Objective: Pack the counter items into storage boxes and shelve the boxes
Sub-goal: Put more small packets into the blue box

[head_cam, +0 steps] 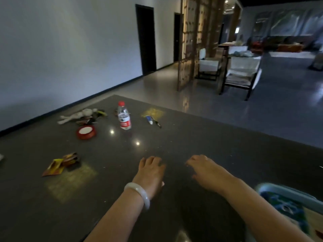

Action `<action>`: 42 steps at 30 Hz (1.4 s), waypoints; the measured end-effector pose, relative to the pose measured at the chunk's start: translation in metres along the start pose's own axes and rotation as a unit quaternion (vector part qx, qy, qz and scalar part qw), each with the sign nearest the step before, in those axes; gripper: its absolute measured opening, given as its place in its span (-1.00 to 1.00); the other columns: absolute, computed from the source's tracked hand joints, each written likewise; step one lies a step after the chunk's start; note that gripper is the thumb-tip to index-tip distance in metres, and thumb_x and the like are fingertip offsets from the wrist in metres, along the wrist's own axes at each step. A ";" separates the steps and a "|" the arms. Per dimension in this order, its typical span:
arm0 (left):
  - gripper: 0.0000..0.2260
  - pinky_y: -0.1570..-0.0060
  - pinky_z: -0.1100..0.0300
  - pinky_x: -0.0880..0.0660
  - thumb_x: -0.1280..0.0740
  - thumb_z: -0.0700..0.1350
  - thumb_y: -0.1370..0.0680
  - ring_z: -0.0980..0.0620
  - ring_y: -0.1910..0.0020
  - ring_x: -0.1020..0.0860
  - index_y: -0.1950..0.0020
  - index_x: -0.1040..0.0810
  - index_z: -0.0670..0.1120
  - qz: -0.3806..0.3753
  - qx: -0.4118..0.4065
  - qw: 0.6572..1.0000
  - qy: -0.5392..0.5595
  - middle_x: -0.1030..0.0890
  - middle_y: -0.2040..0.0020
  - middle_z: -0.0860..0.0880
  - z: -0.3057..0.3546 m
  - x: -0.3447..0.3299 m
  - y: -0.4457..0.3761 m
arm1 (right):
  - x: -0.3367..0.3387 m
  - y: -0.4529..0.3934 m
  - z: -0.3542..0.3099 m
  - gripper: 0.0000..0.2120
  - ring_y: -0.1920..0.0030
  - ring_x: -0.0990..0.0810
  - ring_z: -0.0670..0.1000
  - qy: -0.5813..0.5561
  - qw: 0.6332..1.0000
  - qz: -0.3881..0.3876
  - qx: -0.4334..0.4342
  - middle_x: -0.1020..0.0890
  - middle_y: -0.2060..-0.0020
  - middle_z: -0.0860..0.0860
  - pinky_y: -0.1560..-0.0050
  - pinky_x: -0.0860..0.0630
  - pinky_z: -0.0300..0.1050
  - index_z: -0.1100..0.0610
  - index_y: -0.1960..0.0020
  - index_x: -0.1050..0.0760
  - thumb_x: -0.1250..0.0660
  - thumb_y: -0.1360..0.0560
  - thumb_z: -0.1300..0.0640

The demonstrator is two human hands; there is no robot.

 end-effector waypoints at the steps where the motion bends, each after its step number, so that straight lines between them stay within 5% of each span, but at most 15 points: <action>1: -0.54 -0.49 -0.12 0.00 -0.29 -0.06 -0.57 -0.12 -0.49 -0.12 -0.46 -0.31 -0.04 -0.006 0.017 1.000 -0.008 -0.21 -0.47 -0.08 -0.021 0.000 0.003 | -0.002 -0.016 -0.014 -0.59 -0.30 -0.38 0.03 -0.001 1.000 -0.010 0.013 -0.41 -0.29 0.01 -0.31 -0.37 -0.05 0.05 -0.35 -0.38 -0.31 -0.52 0.17; 10: -0.53 -0.47 -0.11 -0.09 -0.32 -0.04 -0.56 -0.13 -0.47 -0.16 -0.44 -0.33 -0.05 -0.057 0.165 0.984 -0.018 -0.24 -0.46 -0.09 -0.197 -0.024 0.033 | -0.032 -0.148 -0.131 -0.54 -0.32 -0.38 0.06 -0.022 0.992 -0.089 0.087 -0.41 -0.30 0.03 -0.26 -0.40 -0.04 0.05 -0.37 -0.39 -0.21 -0.51 0.33; 25: -0.51 -0.42 0.04 -0.19 -0.33 0.05 -0.54 -0.07 -0.44 -0.22 -0.44 -0.31 -0.02 -0.015 0.280 0.956 0.083 -0.22 -0.48 -0.03 -0.370 -0.072 0.040 | -0.089 -0.307 -0.240 -0.56 -0.24 -0.45 0.02 -0.057 0.979 -0.152 0.122 -0.43 -0.26 0.01 -0.22 -0.42 -0.10 0.04 -0.35 -0.40 -0.36 -0.49 0.09; 33: -0.26 -0.44 -0.23 -0.09 -0.23 0.31 -0.51 -0.19 -0.51 -0.08 -0.56 -0.06 0.02 -0.005 0.467 0.872 0.147 -0.12 -0.54 -0.09 -0.429 -0.097 0.046 | -0.110 -0.360 -0.277 -0.42 -0.35 -0.37 0.02 -0.102 0.977 -0.135 0.133 -0.36 -0.37 0.01 -0.33 -0.31 -0.13 0.06 -0.44 -0.30 -0.39 -0.49 0.00; 37: -0.28 -0.37 -0.11 -0.25 -0.19 0.34 -0.51 -0.18 -0.43 -0.22 -0.53 -0.13 -0.03 -0.016 0.521 0.829 0.204 -0.22 -0.47 -0.12 -0.447 -0.114 0.069 | -0.126 -0.368 -0.328 -0.30 -0.41 -0.26 0.00 -0.154 0.958 -0.141 0.198 -0.27 -0.42 -0.03 -0.38 -0.25 -0.11 0.03 -0.49 -0.20 -0.43 -0.45 -0.03; 42: -0.33 -0.28 -0.02 -0.32 -0.27 0.34 -0.47 -0.14 -0.34 -0.29 -0.43 -0.28 -0.03 -0.017 0.521 0.826 0.214 -0.31 -0.35 -0.11 -0.453 -0.115 0.080 | -0.145 -0.366 -0.358 -0.24 -0.36 -0.26 0.06 -0.142 0.957 -0.137 0.212 -0.31 -0.37 0.02 -0.37 -0.28 -0.04 0.02 -0.52 -0.15 -0.43 -0.44 -0.06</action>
Point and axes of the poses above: each hand's wrist, its own y-axis away from the middle knuckle, its own x-axis out of the back of the hand, z = x × y, the point moved 7 cm from there along -y, towards the middle knuckle
